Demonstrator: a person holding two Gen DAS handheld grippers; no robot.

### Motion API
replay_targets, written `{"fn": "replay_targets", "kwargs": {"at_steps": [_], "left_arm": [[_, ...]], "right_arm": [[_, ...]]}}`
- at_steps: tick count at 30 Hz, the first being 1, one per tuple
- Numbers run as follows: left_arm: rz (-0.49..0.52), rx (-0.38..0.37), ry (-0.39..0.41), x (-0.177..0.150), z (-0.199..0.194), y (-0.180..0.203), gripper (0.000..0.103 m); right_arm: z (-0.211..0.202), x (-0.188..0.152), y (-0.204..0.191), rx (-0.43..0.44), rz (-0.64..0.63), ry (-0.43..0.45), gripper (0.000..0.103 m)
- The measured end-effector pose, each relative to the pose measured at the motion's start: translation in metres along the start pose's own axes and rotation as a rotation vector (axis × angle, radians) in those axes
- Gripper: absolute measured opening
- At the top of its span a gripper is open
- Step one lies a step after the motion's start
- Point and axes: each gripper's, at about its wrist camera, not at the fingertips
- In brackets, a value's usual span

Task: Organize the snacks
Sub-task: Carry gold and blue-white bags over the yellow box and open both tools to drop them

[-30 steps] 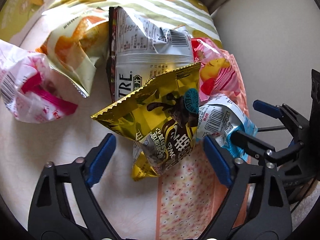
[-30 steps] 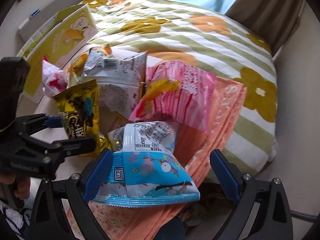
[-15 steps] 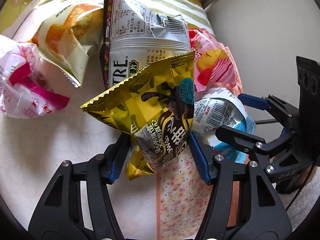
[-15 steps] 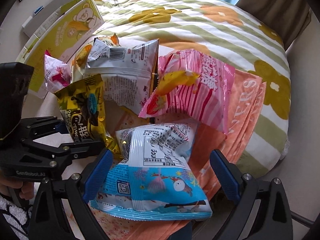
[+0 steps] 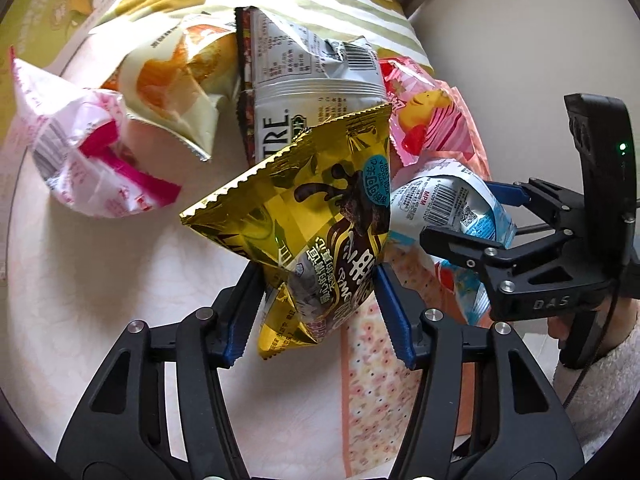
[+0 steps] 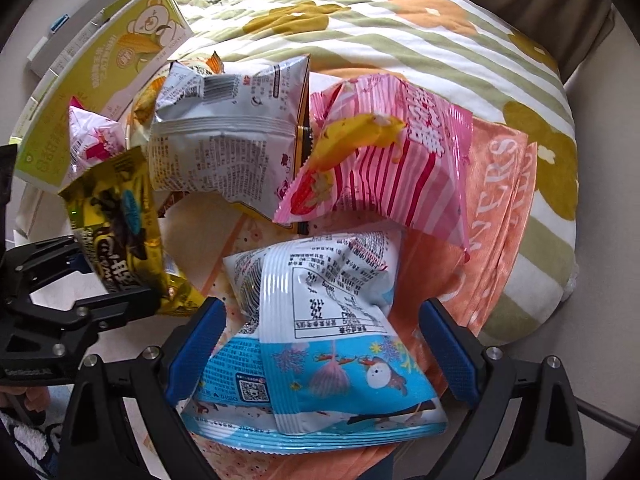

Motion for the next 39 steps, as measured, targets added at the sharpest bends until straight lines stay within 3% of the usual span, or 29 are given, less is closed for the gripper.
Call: {"fn": "replay_targets", "kwargs": {"at_steps": [1,6,15,24,31,39], "left_arm": [[-0.002,0.001,0.003,-0.002,-0.001,-0.001,0.052],[-0.009,-0.008,0.020,-0.010,-0.011,-0.007,0.050],[-0.004,-0.030,0.081,-0.027,-0.044,-0.010,0.048],[-0.006,-0.049,0.243,-0.033,-0.124,-0.010,0.047],[-0.002,-0.031,0.396,-0.013,-0.202,-0.034,0.047],[-0.001,-0.008,0.462,0.024,-0.270,-0.102,0.047]], "right_arm": [[0.001,0.000,-0.001,0.010,0.001,-0.004,0.082],[-0.002,-0.005,-0.013,-0.047,-0.026,-0.009,0.072],[-0.026,-0.026,-0.025,-0.056,0.012,0.023,0.069],[-0.092,-0.037,-0.048,-0.066,0.001,0.176,0.068],[-0.143,-0.005,-0.080,-0.049,-0.010,0.322,0.068],[-0.173,0.062,-0.150,-0.032,-0.026,0.432,0.068]]}}
Point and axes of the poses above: each gripper's, at about its wrist camera, not at the fingertips, and z roughly the way its jaws point, y to its right, x to its top, and after that the axes turned 5 degrees about -y, right-handed
